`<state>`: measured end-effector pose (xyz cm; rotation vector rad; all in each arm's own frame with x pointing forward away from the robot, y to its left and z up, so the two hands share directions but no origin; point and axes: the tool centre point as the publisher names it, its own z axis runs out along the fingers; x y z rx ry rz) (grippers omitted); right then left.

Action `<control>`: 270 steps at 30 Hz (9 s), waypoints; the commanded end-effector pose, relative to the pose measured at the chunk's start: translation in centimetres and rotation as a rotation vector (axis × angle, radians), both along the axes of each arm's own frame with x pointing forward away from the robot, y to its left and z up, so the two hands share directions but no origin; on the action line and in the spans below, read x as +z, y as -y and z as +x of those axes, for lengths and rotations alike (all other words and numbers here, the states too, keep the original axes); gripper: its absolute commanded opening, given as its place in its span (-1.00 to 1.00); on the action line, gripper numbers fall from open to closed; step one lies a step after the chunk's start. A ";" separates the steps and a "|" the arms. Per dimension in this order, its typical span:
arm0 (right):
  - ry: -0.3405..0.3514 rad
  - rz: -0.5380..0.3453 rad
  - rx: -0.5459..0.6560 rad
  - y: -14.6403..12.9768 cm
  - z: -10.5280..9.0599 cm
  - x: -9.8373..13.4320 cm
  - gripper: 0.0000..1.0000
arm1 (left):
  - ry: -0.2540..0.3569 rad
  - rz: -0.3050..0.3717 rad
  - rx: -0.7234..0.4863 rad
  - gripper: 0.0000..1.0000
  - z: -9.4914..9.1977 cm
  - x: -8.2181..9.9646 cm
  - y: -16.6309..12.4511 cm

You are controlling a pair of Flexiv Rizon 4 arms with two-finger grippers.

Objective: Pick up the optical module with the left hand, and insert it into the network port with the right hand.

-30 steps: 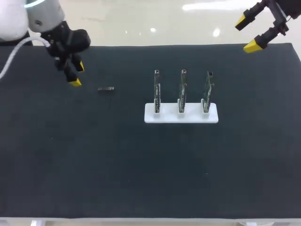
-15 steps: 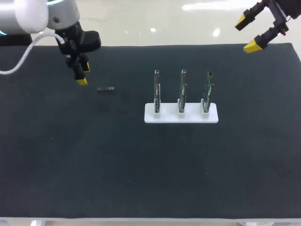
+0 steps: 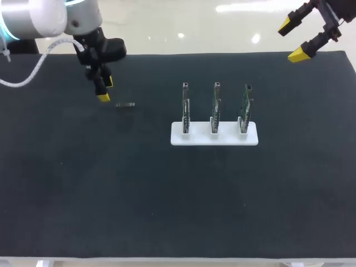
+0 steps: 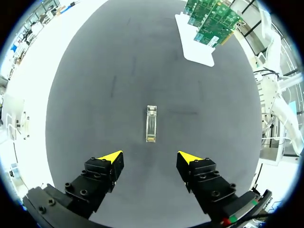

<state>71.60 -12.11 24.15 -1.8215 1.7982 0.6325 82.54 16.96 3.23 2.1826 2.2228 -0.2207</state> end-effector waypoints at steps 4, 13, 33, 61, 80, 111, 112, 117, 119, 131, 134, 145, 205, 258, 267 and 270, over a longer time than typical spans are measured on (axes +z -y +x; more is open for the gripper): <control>0.001 0.001 0.000 0.0 -0.1 0.0 1.00 | 0.051 -0.007 -0.006 1.00 -0.6 -0.2 0.1; 0.001 0.001 0.000 0.0 -0.1 0.0 1.00 | 0.051 -0.007 -0.006 1.00 -0.6 -0.2 0.1; 0.001 0.001 0.000 0.0 -0.1 0.0 1.00 | 0.079 -0.021 0.014 1.00 0.8 -1.6 2.7; 0.001 0.001 0.000 0.0 -0.1 0.0 1.00 | 0.061 -0.009 0.051 1.00 0.6 -4.0 2.2; 0.001 0.001 0.000 0.0 -0.1 0.0 1.00 | 0.076 -0.008 0.029 0.28 -0.5 -4.2 2.1; 0.001 0.001 0.000 0.0 -0.1 0.0 1.00 | 0.142 -0.271 -0.069 -1.00 -1.3 0.7 2.2; 0.001 0.001 0.000 0.0 -0.1 0.0 1.00 | 0.148 -0.313 -0.083 -1.00 -1.6 1.5 2.3; 0.001 0.001 0.000 0.0 -0.1 0.0 1.00 | 0.143 -0.460 -0.118 -1.00 -2.6 5.6 2.8; 0.001 0.001 0.000 0.0 -0.1 0.0 1.00 | 0.149 -0.528 -0.128 -1.00 -3.1 7.4 3.0; 0.001 0.001 0.000 0.0 -0.1 0.0 1.00 | 0.158 -0.810 -0.177 -1.00 -6.2 14.2 2.6; 0.001 0.001 0.000 0.0 -0.1 0.0 1.00 | 0.157 -0.908 -0.163 -1.00 -6.9 15.5 2.4; 0.001 0.001 0.000 0.0 -0.1 0.0 1.00 | 0.179 -0.993 -0.157 -1.00 -7.4 16.5 2.2; 0.001 0.001 0.000 0.0 -0.1 0.0 1.00 | 0.216 -1.370 0.113 -1.00 -14.6 19.9 18.1; 0.001 0.001 0.000 0.0 -0.1 0.0 1.00 | 0.221 -1.387 0.037 -1.00 -12.6 17.4 22.3; -0.044 0.039 -0.006 -0.1 0.0 0.2 1.00 | 0.221 -1.387 0.037 -1.00 -12.6 17.4 22.3; -0.056 0.027 -0.001 -1.2 0.1 0.8 1.00 | 0.221 -1.387 0.037 -1.00 -12.6 17.4 22.3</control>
